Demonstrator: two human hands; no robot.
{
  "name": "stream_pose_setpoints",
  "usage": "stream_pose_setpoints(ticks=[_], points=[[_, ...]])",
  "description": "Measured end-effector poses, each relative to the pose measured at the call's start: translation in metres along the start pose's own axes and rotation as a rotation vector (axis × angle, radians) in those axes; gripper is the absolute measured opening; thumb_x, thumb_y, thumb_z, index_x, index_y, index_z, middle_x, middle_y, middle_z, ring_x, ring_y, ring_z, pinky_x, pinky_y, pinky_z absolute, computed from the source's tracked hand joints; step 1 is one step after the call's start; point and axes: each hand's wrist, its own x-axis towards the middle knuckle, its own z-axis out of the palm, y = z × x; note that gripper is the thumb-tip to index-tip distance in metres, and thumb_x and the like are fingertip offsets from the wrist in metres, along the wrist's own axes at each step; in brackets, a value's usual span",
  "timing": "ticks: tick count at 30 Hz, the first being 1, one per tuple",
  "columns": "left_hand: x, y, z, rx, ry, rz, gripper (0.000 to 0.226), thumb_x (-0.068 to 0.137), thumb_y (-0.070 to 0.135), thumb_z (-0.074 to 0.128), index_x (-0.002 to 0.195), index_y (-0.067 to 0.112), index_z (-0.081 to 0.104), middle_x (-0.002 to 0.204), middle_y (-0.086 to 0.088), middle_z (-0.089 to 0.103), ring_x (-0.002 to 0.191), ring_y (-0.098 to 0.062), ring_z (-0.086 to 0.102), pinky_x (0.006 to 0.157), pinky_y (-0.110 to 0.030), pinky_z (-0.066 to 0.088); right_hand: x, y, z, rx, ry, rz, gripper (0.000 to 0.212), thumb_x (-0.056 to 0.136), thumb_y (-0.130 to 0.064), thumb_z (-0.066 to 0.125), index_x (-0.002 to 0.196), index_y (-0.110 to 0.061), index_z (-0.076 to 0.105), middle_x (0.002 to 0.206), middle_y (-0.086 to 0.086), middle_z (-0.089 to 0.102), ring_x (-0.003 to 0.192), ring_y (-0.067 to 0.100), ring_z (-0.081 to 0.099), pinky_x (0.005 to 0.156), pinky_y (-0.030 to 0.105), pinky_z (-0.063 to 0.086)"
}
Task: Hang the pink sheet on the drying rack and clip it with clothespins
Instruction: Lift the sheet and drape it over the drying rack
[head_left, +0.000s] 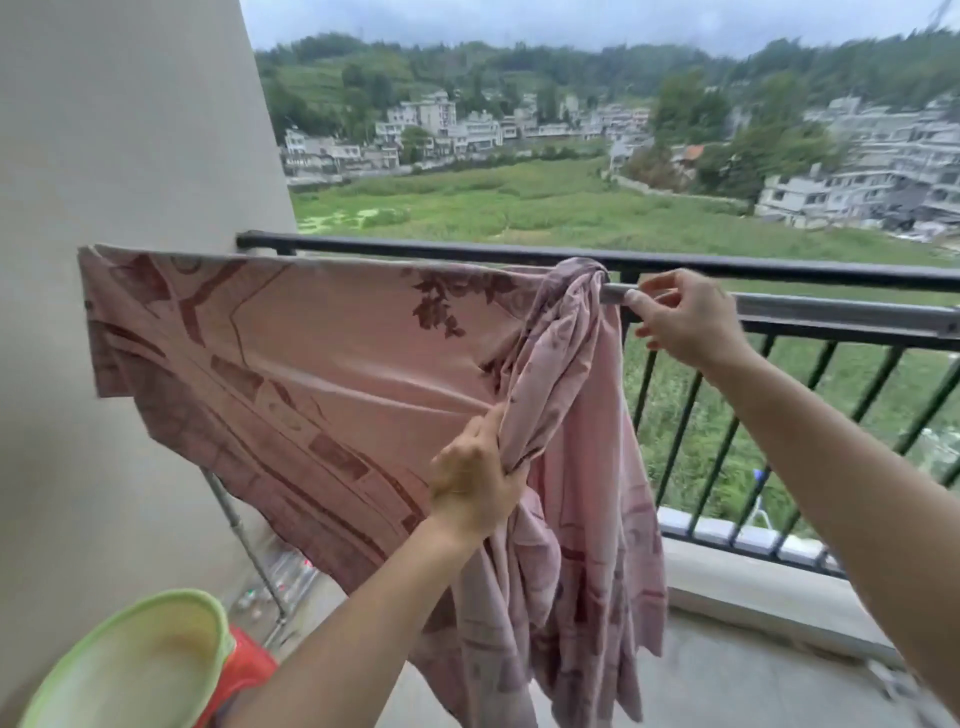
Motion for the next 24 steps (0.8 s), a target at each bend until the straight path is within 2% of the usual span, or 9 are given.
stream_pose_setpoints(ticks=[2, 5, 7, 9, 12, 15, 18, 21, 24], points=[[-0.006, 0.009, 0.006, -0.030, -0.037, -0.039, 0.052, 0.078, 0.033, 0.063, 0.128, 0.016, 0.058, 0.096, 0.002, 0.065, 0.080, -0.022, 0.067, 0.068, -0.036, 0.056, -0.024, 0.011, 0.013, 0.065, -0.256, 0.122, 0.042, 0.097, -0.052, 0.052, 0.109, -0.014, 0.064, 0.103, 0.009, 0.072, 0.081, 0.016, 0.072, 0.069, 0.037, 0.062], [-0.005, 0.020, 0.005, -0.114, -0.003, -0.019, 0.040, 0.079, 0.038, 0.051, 0.107, 0.014, 0.063, 0.088, 0.003, 0.063, 0.076, -0.023, 0.065, 0.066, -0.040, 0.055, -0.044, 0.021, 0.034, 0.208, -0.528, 0.291, 0.071, 0.094, -0.067, 0.042, 0.136, -0.010, 0.051, 0.127, 0.010, 0.062, 0.108, 0.022, 0.064, 0.090, 0.039, 0.056], [-0.004, 0.030, 0.003, -0.108, 0.009, 0.050, 0.047, 0.080, 0.048, 0.050, 0.112, 0.016, 0.063, 0.095, 0.003, 0.068, 0.083, -0.023, 0.068, 0.069, -0.038, 0.055, -0.046, 0.027, 0.036, 0.465, -0.664, 0.335, 0.083, 0.088, -0.072, 0.048, 0.143, -0.010, 0.046, 0.134, 0.012, 0.060, 0.118, 0.026, 0.061, 0.102, 0.043, 0.050], [-0.003, 0.034, -0.004, -0.039, -0.024, 0.098, 0.071, 0.080, 0.069, 0.051, 0.128, 0.017, 0.056, 0.107, 0.001, 0.071, 0.093, -0.021, 0.069, 0.075, -0.036, 0.056, -0.043, 0.029, 0.036, 0.695, -0.712, 0.292, 0.070, 0.091, -0.059, 0.058, 0.133, -0.002, 0.057, 0.120, 0.017, 0.068, 0.108, 0.027, 0.068, 0.095, 0.038, 0.055], [-0.005, 0.034, -0.014, 0.014, -0.056, -0.002, 0.099, 0.072, 0.087, 0.044, 0.142, 0.018, 0.044, 0.095, 0.002, 0.073, 0.088, -0.016, 0.070, 0.076, -0.035, 0.058, -0.035, 0.028, 0.035, 0.880, -0.534, 0.334, 0.031, 0.098, -0.028, 0.062, 0.107, 0.001, 0.069, 0.090, 0.016, 0.069, 0.075, 0.024, 0.069, 0.072, 0.033, 0.059], [-0.004, 0.044, -0.009, -0.168, 0.060, -0.176, 0.067, 0.087, 0.071, 0.045, 0.132, 0.023, 0.057, 0.064, 0.012, 0.065, 0.065, -0.009, 0.066, 0.060, -0.019, 0.051, -0.025, 0.042, 0.020, 0.779, -0.272, 0.376, 0.031, 0.103, -0.032, 0.049, 0.086, -0.014, 0.068, 0.078, 0.004, 0.065, 0.066, 0.017, 0.061, 0.070, 0.033, 0.054], [0.002, 0.065, 0.003, -0.185, 0.216, -0.227, 0.043, 0.095, 0.054, 0.047, 0.118, 0.024, 0.068, 0.073, 0.010, 0.071, 0.067, -0.004, 0.064, 0.054, -0.004, 0.036, -0.018, 0.066, -0.015, 0.619, -0.113, 0.300, 0.042, 0.105, -0.039, 0.038, 0.077, -0.019, 0.061, 0.076, -0.002, 0.061, 0.071, 0.014, 0.057, 0.073, 0.032, 0.049], [0.005, 0.093, 0.024, -0.168, 0.223, -0.254, 0.038, 0.096, 0.051, 0.050, 0.115, 0.025, 0.069, 0.083, 0.006, 0.074, 0.076, -0.011, 0.067, 0.059, -0.020, 0.046, -0.004, 0.089, -0.059, 0.558, -0.035, 0.238, 0.048, 0.103, -0.046, 0.036, 0.081, -0.013, 0.063, 0.083, 0.005, 0.065, 0.078, 0.023, 0.060, 0.073, 0.037, 0.050], [0.010, 0.131, 0.044, -0.173, 0.205, -0.197, 0.025, 0.093, 0.042, 0.060, 0.108, 0.025, 0.071, 0.080, 0.006, 0.074, 0.076, -0.014, 0.069, 0.068, -0.030, 0.055, 0.011, 0.115, -0.111, 0.368, -0.063, 0.078, 0.059, 0.086, -0.071, 0.054, 0.076, -0.014, 0.063, 0.077, 0.001, 0.064, 0.068, 0.018, 0.059, 0.062, 0.033, 0.048]])
